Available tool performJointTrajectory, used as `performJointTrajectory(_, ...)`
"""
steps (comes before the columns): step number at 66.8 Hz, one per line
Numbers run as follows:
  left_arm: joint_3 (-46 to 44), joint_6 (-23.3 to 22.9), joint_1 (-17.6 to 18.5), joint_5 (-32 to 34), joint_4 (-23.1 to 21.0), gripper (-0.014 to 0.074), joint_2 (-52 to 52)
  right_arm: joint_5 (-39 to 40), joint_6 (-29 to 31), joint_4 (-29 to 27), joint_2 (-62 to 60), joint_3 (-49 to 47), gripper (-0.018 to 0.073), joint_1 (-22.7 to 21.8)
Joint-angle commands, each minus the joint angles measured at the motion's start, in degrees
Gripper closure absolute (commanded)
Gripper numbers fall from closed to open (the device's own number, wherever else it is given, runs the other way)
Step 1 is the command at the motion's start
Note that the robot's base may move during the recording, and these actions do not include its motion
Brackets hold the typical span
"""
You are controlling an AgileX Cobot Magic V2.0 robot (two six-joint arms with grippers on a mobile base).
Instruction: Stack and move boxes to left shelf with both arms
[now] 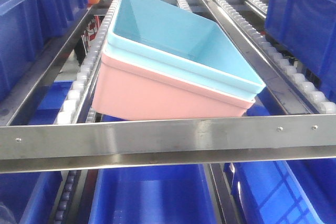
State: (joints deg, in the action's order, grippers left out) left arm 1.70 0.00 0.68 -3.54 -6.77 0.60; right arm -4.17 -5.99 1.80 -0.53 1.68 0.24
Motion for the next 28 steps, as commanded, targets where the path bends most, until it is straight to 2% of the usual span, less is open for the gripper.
performJointTrajectory(1,-0.2,0.0,0.0,5.2,-0.5,0.0598,0.9,5.3,0.3,0.4,-1.2,-1.3,0.0503,-0.3)
performJointTrajectory(28,-0.2,0.0,0.0,5.2,-0.5,0.0598,0.9,5.3,0.3,0.4,-1.2,-1.3,0.0503,-0.3)
